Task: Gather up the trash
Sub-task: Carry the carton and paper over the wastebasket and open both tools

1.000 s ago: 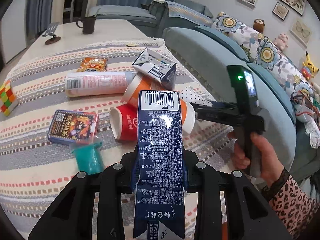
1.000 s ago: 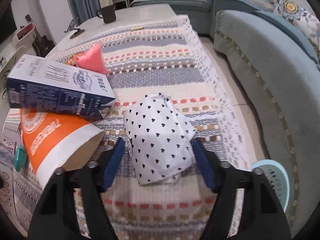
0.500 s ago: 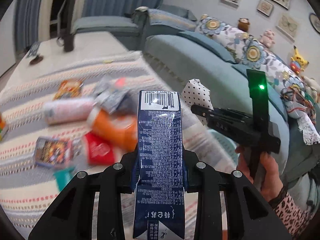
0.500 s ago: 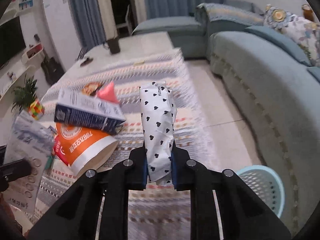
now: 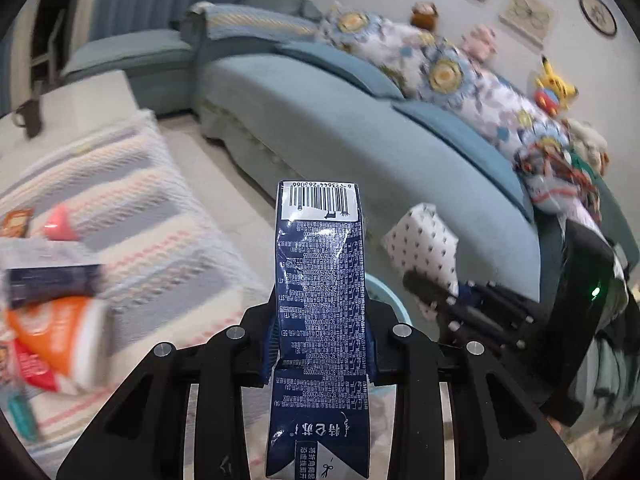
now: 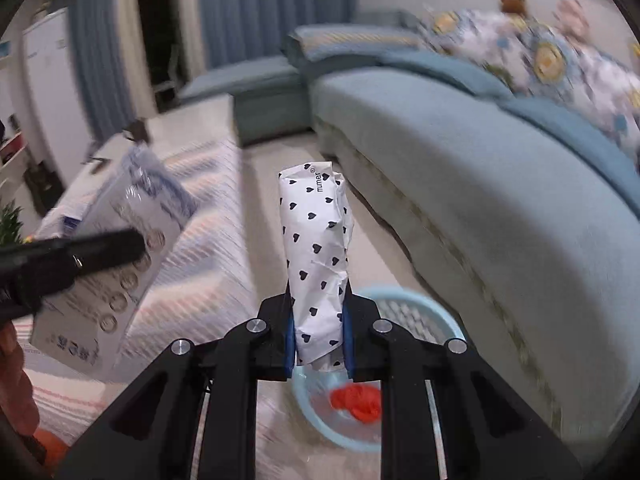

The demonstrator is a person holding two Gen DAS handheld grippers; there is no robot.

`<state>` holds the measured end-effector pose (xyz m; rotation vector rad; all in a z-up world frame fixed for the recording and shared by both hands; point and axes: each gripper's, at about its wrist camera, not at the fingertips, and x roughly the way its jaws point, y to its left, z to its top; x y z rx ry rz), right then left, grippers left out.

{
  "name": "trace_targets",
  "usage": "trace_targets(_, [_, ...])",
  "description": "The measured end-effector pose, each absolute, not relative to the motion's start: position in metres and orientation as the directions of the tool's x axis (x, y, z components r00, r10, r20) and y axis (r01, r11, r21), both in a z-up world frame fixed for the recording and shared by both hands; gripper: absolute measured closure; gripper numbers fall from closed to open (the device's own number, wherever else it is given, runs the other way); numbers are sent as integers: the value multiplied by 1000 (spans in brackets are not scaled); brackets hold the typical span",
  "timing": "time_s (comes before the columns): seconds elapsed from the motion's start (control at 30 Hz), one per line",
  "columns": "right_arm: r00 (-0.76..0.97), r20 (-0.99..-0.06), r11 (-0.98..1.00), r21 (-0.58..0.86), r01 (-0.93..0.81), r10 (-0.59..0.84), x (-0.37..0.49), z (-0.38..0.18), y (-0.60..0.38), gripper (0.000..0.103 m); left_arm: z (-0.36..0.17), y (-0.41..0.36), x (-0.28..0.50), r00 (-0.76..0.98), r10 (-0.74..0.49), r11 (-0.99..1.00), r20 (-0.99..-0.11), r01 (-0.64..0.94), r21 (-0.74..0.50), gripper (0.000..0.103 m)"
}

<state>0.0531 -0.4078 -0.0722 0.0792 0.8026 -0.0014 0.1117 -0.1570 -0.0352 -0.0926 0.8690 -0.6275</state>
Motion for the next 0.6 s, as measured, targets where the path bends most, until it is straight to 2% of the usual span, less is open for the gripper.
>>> trace_targets(0.27, [490,-871,974,90,209,-25,53,-165,-469,85,-98,-232,130,288,-537,757,-793,580,-302,72])
trace_targets(0.5, [413,-911,961,122,246,10,63,-202,-479,84,-124,-249,137,233,-532,748,-814,581,-322,72])
trace_targets(0.53, [408,-913,960,123,250,11,63,-204,-478,80,-125,-250,139,230,-535,749,-813,574,-330,68])
trace_targets(0.57, [401,-916,958,124,260,9,64,-206,-479,71,-126,-250,140,219,-547,746,-808,566,-351,63])
trace_targets(0.6, [400,-916,955,129,266,13,62,-208,-479,65,-125,-248,142,214,-557,743,-802,560,-367,53])
